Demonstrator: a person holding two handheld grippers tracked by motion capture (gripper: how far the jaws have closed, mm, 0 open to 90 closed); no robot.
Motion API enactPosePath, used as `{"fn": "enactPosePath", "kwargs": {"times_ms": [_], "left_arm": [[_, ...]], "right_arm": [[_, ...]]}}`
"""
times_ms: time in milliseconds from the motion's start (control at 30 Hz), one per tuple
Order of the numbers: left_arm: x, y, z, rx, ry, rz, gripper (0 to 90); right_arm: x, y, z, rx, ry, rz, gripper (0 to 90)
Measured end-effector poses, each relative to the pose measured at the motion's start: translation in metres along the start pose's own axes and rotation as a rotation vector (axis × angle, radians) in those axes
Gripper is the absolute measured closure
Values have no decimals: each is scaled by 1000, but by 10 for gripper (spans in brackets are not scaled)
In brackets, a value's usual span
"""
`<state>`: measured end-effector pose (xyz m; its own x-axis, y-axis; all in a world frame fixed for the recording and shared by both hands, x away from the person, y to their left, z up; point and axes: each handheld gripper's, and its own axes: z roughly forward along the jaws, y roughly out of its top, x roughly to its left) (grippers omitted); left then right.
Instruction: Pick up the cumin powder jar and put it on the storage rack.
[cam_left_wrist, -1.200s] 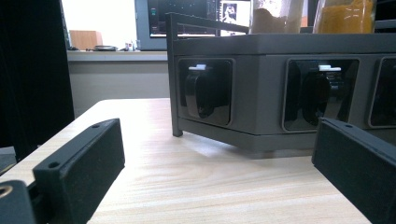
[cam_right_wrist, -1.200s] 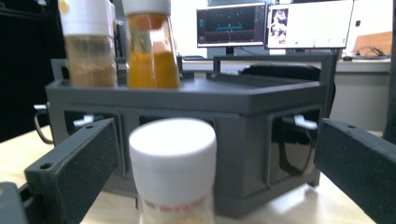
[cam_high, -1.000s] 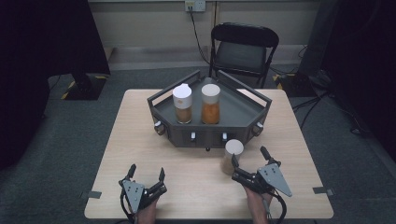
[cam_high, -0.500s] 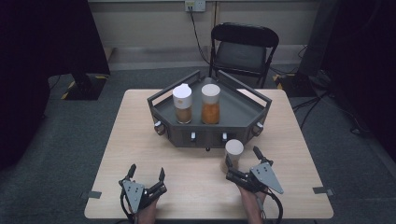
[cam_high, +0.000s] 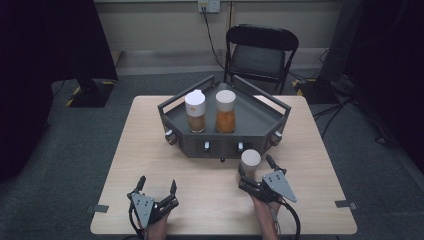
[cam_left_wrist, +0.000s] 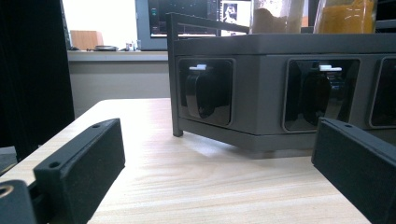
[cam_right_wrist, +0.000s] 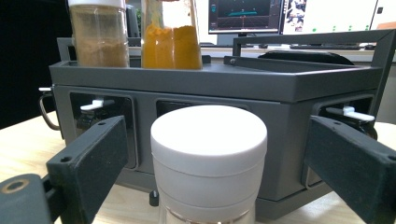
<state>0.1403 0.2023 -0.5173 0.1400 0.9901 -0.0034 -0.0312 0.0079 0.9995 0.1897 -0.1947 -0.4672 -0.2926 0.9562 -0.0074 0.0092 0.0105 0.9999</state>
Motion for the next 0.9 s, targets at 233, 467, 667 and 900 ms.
{"fn": "enactPosePath", "kwargs": {"times_ms": [233,467,667,900], "left_arm": [[0,0,0,1,0,0,22],[0,0,0,1,-1,0,24],[0,0,0,0,-2,0,24],[0,0,0,1,-1,0,26]], "right_arm": [[-2,2,4,28,15,13,100],[-3,2,9,66,22,23,168],[-1,0,15,90,17,26,245],[2,0,16,106,3,19,288]]}}
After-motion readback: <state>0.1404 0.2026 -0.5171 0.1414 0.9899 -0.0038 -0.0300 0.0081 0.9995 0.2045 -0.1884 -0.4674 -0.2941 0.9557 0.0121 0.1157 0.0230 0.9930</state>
